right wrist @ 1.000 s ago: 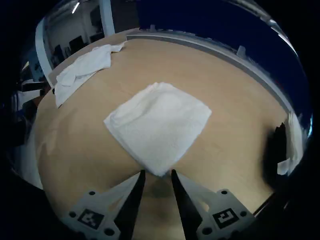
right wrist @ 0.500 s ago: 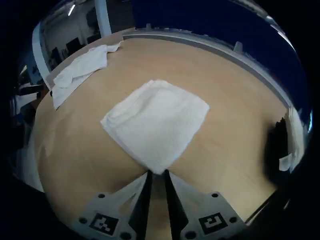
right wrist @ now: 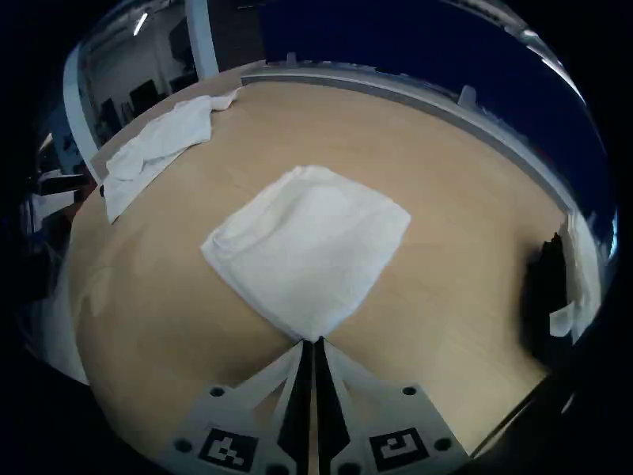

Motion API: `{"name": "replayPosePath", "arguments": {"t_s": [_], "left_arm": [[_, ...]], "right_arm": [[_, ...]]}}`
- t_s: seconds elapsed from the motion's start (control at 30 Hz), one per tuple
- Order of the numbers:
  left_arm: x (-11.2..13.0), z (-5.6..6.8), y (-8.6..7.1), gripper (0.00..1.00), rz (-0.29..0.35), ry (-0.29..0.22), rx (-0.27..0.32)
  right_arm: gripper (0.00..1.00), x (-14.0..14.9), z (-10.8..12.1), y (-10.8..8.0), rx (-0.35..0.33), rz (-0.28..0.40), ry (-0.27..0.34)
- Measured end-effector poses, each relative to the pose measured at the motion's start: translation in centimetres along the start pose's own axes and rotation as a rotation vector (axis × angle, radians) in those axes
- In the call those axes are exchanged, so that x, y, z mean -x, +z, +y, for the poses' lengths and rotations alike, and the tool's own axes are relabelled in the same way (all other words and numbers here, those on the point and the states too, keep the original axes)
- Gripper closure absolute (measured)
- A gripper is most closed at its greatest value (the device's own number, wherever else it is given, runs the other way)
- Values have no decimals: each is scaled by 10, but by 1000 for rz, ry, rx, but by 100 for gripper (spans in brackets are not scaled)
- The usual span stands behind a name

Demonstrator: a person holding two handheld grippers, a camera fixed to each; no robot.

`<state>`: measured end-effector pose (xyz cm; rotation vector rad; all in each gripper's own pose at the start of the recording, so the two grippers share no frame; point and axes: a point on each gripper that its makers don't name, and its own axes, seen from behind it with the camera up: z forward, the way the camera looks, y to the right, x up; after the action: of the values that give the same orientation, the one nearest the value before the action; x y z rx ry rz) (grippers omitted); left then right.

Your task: Fold towel

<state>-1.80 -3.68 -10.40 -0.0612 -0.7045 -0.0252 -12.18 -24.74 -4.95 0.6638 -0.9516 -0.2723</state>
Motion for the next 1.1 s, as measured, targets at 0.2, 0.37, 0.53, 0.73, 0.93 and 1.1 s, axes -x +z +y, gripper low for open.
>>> {"name": "replayPosePath", "arguments": {"t_s": [0.2,0.37,0.53,0.73,0.93,1.1], "left_arm": [[-2,0,-1,8,3,-1,1],[-4,1,-3,8,7,1,2],[-8,1,-3,8,16,-1,4],[-17,1,-5,8,34,-4,6],[-23,1,-9,8,50,-5,7],[-27,1,-14,8,62,-8,9]], "right_arm": [[98,-6,2,-3,6,12,-7],[98,-21,4,-11,13,44,-19],[98,-52,6,-29,26,107,-35],[98,-96,9,-58,47,194,-56],[98,-132,13,-90,61,256,-74],[98,-153,19,-116,81,295,-90]]}}
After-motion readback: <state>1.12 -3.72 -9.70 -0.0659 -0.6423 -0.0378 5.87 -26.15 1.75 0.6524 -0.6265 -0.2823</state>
